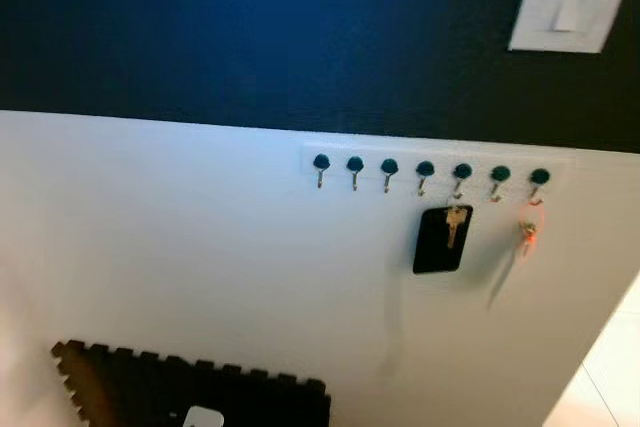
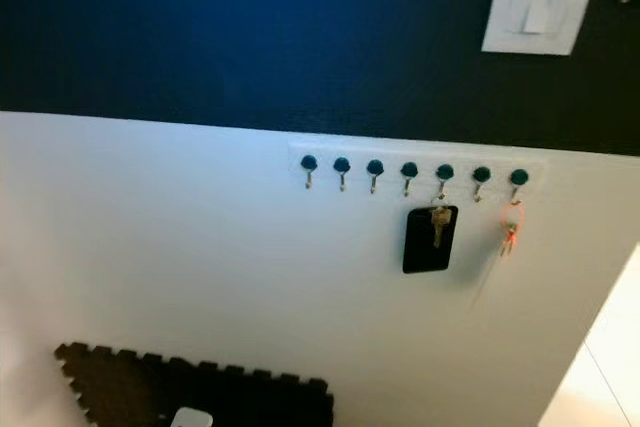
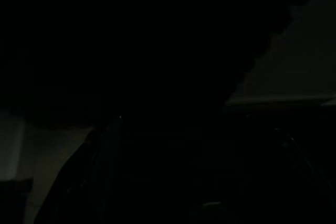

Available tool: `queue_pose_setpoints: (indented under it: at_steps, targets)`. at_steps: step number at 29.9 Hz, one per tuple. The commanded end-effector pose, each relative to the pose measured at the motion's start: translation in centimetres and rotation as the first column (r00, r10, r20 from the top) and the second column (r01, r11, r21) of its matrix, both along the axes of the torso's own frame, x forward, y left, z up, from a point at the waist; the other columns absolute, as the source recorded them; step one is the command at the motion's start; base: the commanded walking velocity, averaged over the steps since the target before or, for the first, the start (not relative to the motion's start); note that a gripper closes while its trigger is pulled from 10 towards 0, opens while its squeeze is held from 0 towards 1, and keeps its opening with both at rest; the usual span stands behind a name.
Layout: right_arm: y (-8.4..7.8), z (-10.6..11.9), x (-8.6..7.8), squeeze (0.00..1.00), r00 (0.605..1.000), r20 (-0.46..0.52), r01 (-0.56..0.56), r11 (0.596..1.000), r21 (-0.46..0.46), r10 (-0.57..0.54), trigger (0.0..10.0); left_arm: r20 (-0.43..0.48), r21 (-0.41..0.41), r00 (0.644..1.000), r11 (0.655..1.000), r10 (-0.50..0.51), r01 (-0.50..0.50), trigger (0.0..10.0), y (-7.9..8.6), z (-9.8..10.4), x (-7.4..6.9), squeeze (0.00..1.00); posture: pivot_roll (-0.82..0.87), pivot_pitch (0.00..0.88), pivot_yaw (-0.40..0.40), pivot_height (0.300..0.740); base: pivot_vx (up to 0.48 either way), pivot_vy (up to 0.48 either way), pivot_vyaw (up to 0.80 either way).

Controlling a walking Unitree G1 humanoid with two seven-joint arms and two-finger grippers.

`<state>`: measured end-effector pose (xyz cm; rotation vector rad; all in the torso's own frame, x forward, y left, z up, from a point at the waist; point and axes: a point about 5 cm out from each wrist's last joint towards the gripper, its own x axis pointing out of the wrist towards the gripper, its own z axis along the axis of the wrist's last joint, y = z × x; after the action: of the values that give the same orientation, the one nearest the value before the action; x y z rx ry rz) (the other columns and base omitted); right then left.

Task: Hang keys on a hook

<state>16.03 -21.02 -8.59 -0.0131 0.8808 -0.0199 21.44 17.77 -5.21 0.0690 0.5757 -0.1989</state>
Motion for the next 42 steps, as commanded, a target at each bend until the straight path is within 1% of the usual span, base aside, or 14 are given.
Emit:
queue_pose_setpoints:
  at_steps: [1, 4, 7, 13, 17, 19, 24, 30, 33, 37, 39, 42]
  targets:
    - [-0.1, 0.4, 0.8, 0.00, 1.000, 0.024, 0.009, 1.000, 0.000, -0.009, 10.0, -0.028, 0.016, 1.000, 1.000, -0.005, 0.005, 10.0, 0.4, -0.3, -0.4, 0.00, 0.05, 0.003, -0.024, 0.740, 0.000, 0.000, 0.00]
    - [-0.1, 0.4, 0.8, 0.00, 1.000, 0.024, 0.012, 1.000, 0.002, -0.012, 10.0, -0.031, 0.016, 0.999, 1.000, -0.009, 0.009, 10.0, 0.4, -0.3, -0.4, 0.00, 0.05, 0.004, -0.022, 0.740, 0.000, 0.000, 0.00]
    - [0.0, 0.3, 0.7, 0.00, 0.999, 0.024, 0.022, 1.000, 0.007, -0.022, 10.0, -0.041, 0.020, 0.999, 0.999, -0.036, 0.037, 10.0, 0.4, -0.3, -0.3, 0.00, 0.05, 0.007, -0.012, 0.740, 0.000, 0.000, 0.00]
    - [0.0, 0.2, 0.6, 0.00, 0.999, 0.023, 0.034, 0.999, 0.012, -0.035, 10.0, -0.046, 0.041, 0.997, 0.997, -0.057, 0.059, 10.0, 0.6, -0.2, -0.2, 0.00, 0.05, 0.008, -0.004, 0.740, 0.000, 0.000, 0.00]
    - [0.1, 0.2, 0.5, 0.00, 0.999, 0.022, 0.042, 0.999, 0.014, -0.042, 10.0, -0.049, 0.048, 0.996, 0.996, -0.074, 0.076, 10.0, 0.6, -0.1, 0.0, 0.00, 0.05, 0.010, 0.001, 0.740, 0.000, -0.424, 0.00]
    - [0.1, 0.2, 0.4, 0.00, 0.999, 0.021, 0.043, 0.999, 0.015, -0.043, 10.0, -0.049, 0.050, 0.996, 0.996, -0.075, 0.078, 10.0, 0.6, -0.1, 0.0, 0.00, 0.05, 0.010, 0.002, 0.740, 0.000, -0.480, 0.00]
    - [0.1, 0.2, 0.5, 0.00, 0.999, 0.021, 0.048, 0.999, 0.016, -0.048, 10.0, -0.044, 0.047, 0.997, 0.997, -0.056, 0.058, 10.0, 0.6, -0.1, 0.1, 0.00, 0.05, 0.008, 0.003, 0.740, 0.000, 0.000, 0.00]
    - [0.1, 0.2, 0.5, 0.00, 0.999, 0.021, 0.049, 0.999, 0.016, -0.049, 10.0, -0.041, 0.053, 0.996, 0.995, -0.077, 0.079, 10.0, 0.5, -0.1, 0.1, 0.00, 0.05, 0.006, 0.002, 0.740, 0.000, 0.000, 0.00]
    - [0.1, 0.2, 0.5, 0.00, 0.999, 0.023, 0.047, 0.999, 0.017, -0.048, 10.0, -0.043, 0.054, 0.996, 0.995, -0.082, 0.084, 10.0, 0.4, -0.1, 0.0, 0.00, 0.05, 0.007, 0.002, 0.740, 0.000, 0.000, 0.00]
    - [0.4, 0.3, 0.9, 0.00, 0.999, 0.036, 0.041, 0.999, 0.026, -0.041, 10.0, -0.046, 0.058, 0.997, 0.996, -0.064, 0.067, 10.0, 0.6, -0.2, 0.0, 0.00, 0.05, 0.008, 0.003, 0.740, 0.000, 0.000, 0.00]
    - [0.6, 0.5, 1.2, 0.00, 0.998, 0.045, 0.038, 0.999, 0.030, -0.040, 10.0, -0.048, 0.076, 0.995, 0.993, -0.090, 0.093, 10.0, 0.7, -0.1, 0.0, 0.00, 0.05, 0.006, 0.003, 0.740, 0.000, 0.000, 0.00]
    - [0.6, 0.6, 1.5, 0.00, 0.998, 0.052, 0.037, 0.999, 0.031, -0.038, 10.0, -0.038, 0.107, 0.993, 0.987, -0.115, 0.118, 10.0, 0.6, -0.1, 0.0, 0.00, 0.05, 0.005, 0.003, 0.740, 0.000, -0.469, 0.00]
